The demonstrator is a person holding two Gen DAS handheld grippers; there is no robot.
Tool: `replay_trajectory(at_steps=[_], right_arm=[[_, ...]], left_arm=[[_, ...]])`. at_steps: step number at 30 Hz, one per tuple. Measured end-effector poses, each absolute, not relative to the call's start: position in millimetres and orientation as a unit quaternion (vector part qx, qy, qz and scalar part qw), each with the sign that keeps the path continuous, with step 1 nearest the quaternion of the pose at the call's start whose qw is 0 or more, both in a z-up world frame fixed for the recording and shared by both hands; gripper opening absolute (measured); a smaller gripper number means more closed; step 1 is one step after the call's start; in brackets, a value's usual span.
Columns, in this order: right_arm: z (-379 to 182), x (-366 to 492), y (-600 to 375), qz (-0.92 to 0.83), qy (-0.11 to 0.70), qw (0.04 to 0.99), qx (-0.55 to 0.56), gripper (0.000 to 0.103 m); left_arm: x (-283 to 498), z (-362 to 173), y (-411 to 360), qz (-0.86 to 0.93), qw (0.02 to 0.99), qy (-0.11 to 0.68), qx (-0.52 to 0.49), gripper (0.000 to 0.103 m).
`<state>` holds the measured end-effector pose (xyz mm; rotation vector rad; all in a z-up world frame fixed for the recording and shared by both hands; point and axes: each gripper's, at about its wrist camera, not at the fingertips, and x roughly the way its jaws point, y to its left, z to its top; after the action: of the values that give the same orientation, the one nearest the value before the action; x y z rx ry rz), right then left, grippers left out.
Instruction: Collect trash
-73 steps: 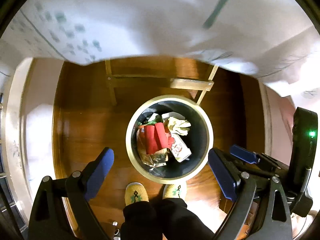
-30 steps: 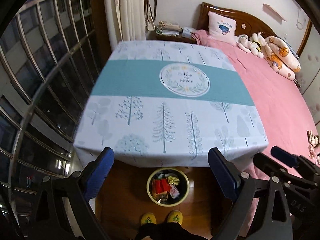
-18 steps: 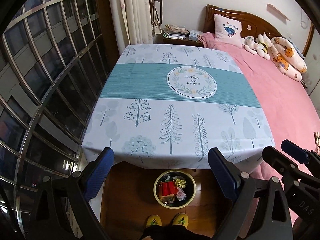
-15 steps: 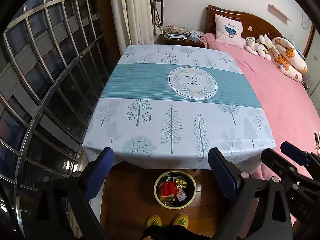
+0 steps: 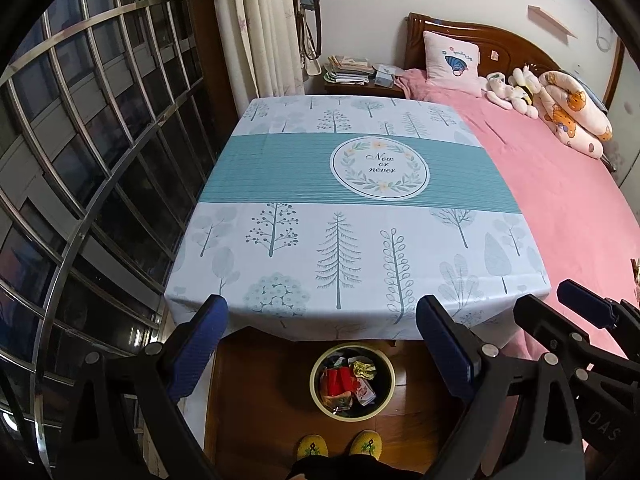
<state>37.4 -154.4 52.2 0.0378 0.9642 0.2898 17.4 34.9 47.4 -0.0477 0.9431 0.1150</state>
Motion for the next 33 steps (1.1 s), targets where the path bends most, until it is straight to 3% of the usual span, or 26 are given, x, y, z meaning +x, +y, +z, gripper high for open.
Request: replay_trajectory(at_steps=[33], right_arm=[[49.5,34.7,-159.0,0.138,0.465,0.874,0.022,0.062]], left_arm=[[17.3,46.8,28.7,0.049,0.889,0.455,-0.017,0.094]])
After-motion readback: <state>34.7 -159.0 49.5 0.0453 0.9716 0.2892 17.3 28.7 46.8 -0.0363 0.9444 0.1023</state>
